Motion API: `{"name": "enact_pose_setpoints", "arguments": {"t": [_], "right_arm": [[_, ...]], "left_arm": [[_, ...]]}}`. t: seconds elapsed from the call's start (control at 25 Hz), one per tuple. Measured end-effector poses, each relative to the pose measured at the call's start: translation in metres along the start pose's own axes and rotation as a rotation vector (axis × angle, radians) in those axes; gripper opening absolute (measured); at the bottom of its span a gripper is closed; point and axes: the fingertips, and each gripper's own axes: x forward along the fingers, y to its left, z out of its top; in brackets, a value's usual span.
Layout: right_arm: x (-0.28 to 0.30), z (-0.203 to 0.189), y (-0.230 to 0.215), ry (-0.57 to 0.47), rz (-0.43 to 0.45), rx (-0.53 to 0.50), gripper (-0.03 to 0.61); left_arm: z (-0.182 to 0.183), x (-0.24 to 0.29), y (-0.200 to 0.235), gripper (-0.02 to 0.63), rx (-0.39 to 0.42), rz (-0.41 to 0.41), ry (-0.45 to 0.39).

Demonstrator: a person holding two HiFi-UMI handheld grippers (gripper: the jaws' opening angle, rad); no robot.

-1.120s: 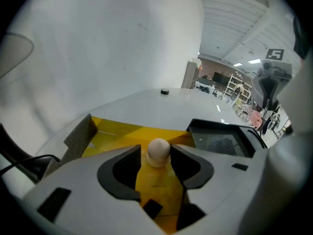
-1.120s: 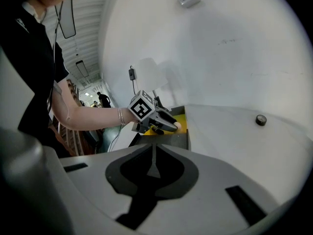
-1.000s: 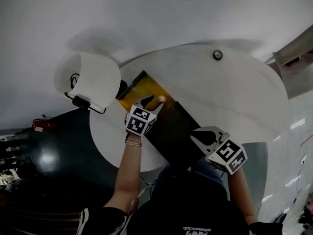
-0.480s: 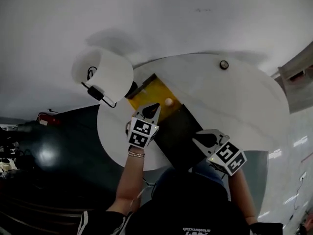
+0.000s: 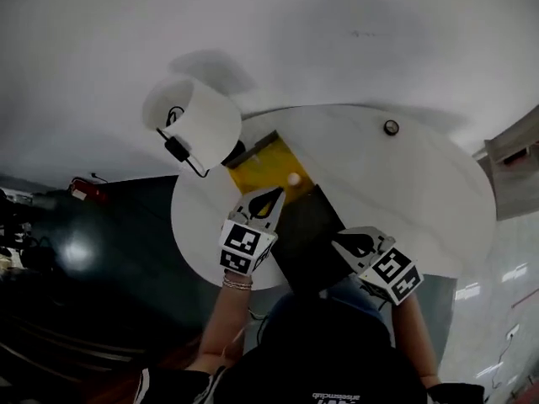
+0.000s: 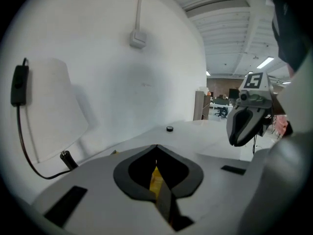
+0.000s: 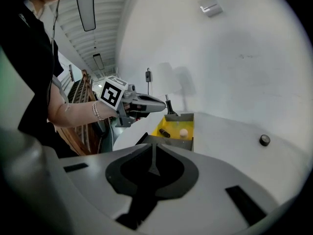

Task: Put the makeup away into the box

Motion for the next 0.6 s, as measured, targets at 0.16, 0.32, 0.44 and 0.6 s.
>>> {"name": "enact_pose_setpoints", "arguments": {"t": [0.16, 0.32, 0.44, 0.6], "right_arm": [[-0.01, -0.004, -0.008, -0.006, 0.013, -0.008, 0.04], [-0.021, -0.008, -0.016, -0.007, 0.029, -0.027, 0.039], [-0.031, -0.008, -0.021, -0.039, 0.014, -0.032, 0.04], [-0.051, -0.001, -0.032, -0.138, -0.035, -0.016, 0.037]], "left_arm": [[0.004, -0.005, -0.024, 0.017, -0.02, -0.031, -0.037], [0.006, 0.001, -0.061, 0.017, -0.086, -0.132, -0.062], [0.014, 0.0, -0.078, 0.017, -0.106, -0.121, -0.105], [0.024, -0.008, -0.089, 0.017, -0.133, -0.08, -0.171]]}}
